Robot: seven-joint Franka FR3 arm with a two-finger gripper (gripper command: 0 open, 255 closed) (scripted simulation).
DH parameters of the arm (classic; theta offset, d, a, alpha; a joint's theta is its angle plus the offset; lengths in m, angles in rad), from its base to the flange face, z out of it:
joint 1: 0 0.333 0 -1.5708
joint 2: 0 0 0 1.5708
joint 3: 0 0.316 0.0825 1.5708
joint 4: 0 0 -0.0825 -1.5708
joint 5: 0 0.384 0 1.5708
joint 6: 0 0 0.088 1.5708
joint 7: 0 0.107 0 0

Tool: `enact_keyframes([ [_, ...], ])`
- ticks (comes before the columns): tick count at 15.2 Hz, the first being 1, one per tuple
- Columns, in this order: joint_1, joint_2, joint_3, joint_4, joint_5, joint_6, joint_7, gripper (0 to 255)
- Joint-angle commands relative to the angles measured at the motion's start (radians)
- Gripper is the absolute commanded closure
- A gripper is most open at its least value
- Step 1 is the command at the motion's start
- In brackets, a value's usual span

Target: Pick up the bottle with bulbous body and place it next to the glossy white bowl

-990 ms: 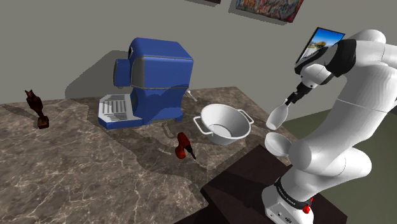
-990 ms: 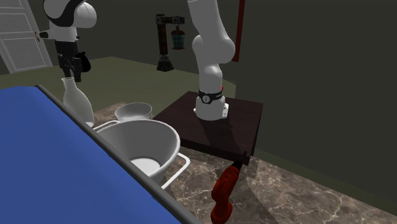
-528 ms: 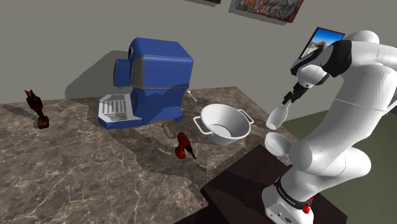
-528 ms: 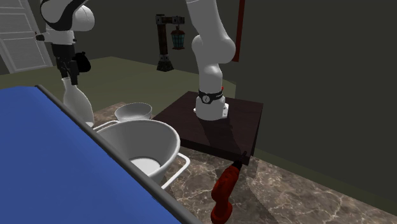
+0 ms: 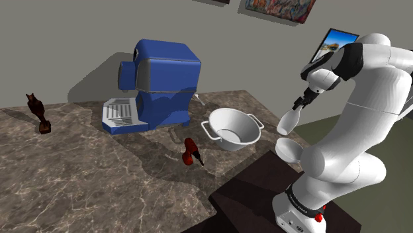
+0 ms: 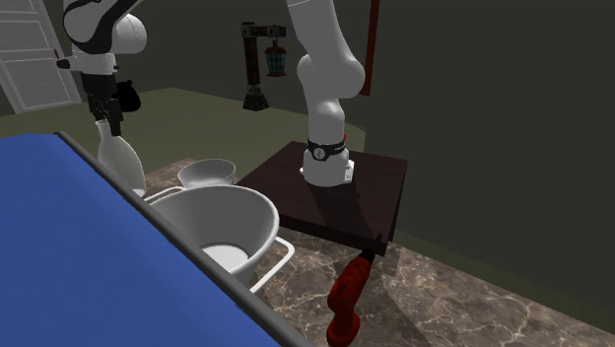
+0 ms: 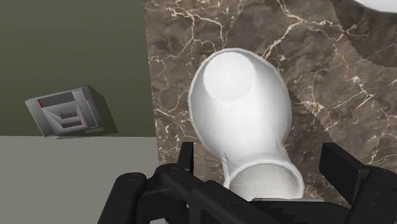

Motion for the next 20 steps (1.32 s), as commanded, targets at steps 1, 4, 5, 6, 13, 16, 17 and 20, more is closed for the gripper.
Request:
enact_keyframes([
  [1, 0.0, 0.0, 0.0, 0.0, 0.0, 0.0, 0.0, 0],
  [4, 0.0, 0.0, 0.0, 0.0, 0.0, 0.0, 0.0, 255],
  [5, 0.0, 0.0, 0.0, 0.0, 0.0, 0.0, 0.0, 255],
  [6, 0.0, 0.0, 0.0, 0.0, 0.0, 0.0, 0.0, 255],
  [13, 0.004, -0.015, -0.005, 0.008, -0.012, -0.021, 0.009, 255],
  [16, 0.008, -0.035, -0.012, 0.023, -0.029, -0.053, 0.023, 255],
  [17, 0.01, -0.042, -0.014, 0.028, -0.034, -0.064, 0.027, 255],
  [20, 0.013, -0.061, -0.02, 0.045, -0.049, -0.097, 0.039, 255],
])
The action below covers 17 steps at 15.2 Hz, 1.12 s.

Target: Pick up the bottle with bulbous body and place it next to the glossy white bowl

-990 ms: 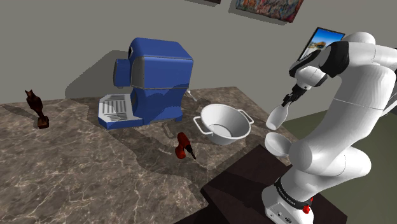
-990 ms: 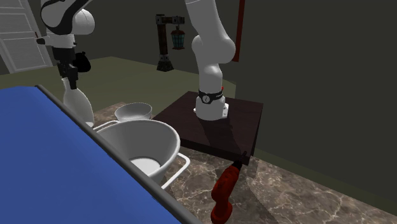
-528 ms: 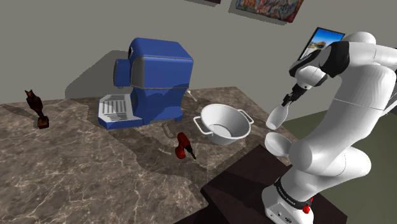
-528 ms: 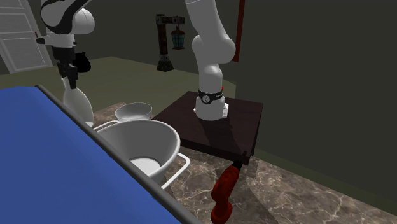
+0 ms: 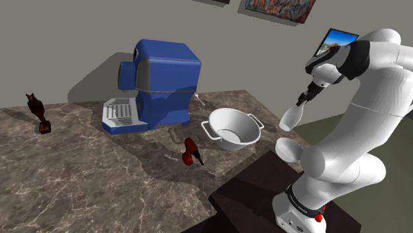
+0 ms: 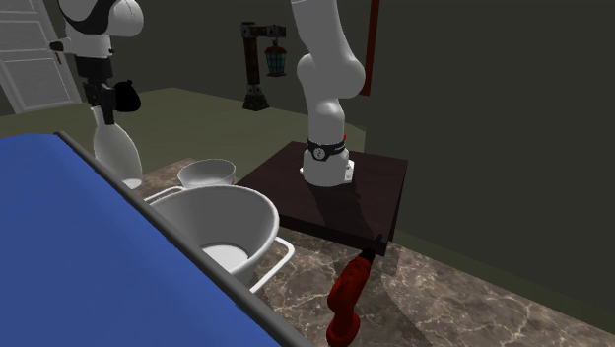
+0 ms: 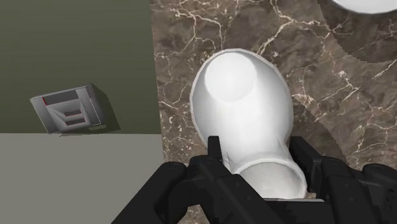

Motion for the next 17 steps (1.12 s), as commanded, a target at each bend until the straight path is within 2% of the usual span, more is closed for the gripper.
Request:
enact_keyframes([
  [1, 0.004, -0.013, -0.003, 0.015, -0.011, -0.025, 0.011, 255],
  [17, 0.012, -0.081, -0.02, 0.148, -0.068, -0.214, 0.061, 255],
])
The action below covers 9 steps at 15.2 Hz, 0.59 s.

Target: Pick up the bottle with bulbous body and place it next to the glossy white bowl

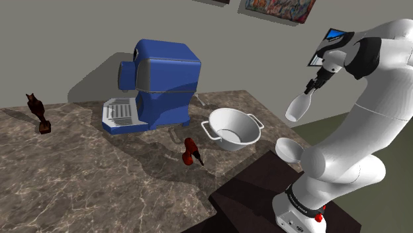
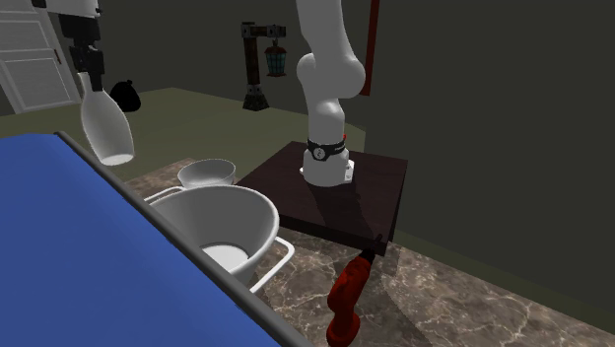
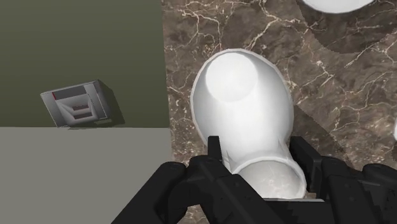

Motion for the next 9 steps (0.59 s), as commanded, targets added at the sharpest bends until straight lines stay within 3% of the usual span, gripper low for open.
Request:
enact_keyframes([
  [1, 0.002, -0.007, -0.001, 0.018, -0.005, -0.023, 0.007, 255],
  [9, -0.001, -0.018, -0.005, 0.111, -0.018, -0.125, 0.023, 255],
])
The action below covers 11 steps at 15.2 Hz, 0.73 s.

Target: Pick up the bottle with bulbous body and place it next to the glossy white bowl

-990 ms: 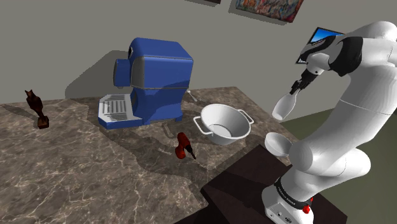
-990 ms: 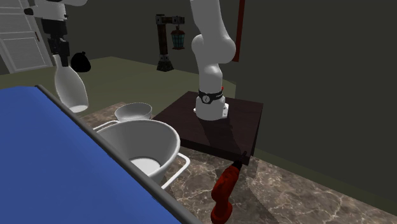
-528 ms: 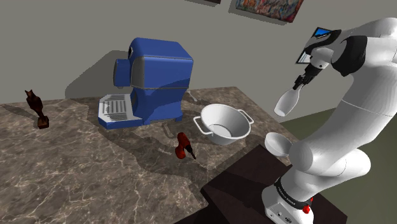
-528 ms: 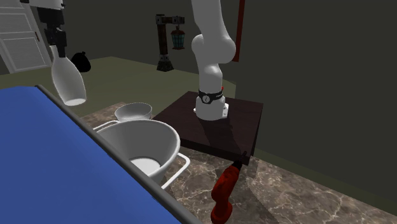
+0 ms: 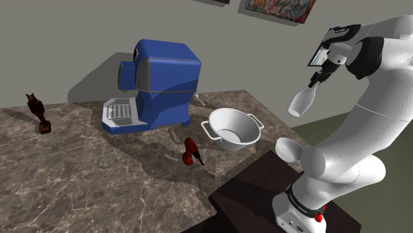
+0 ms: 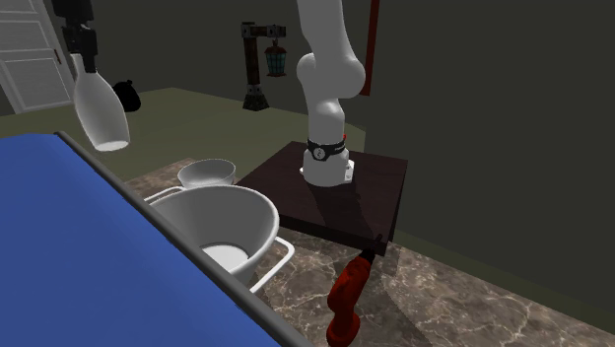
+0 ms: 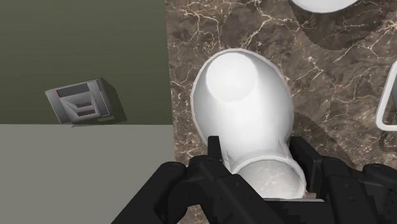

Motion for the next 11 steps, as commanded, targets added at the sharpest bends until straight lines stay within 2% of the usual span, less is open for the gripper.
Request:
enact_keyframes([
  [1, -0.001, -0.003, -0.001, 0.027, -0.003, -0.029, 0.004, 255],
  [11, -0.012, 0.009, -0.005, 0.177, -0.001, -0.167, 0.016, 255],
])
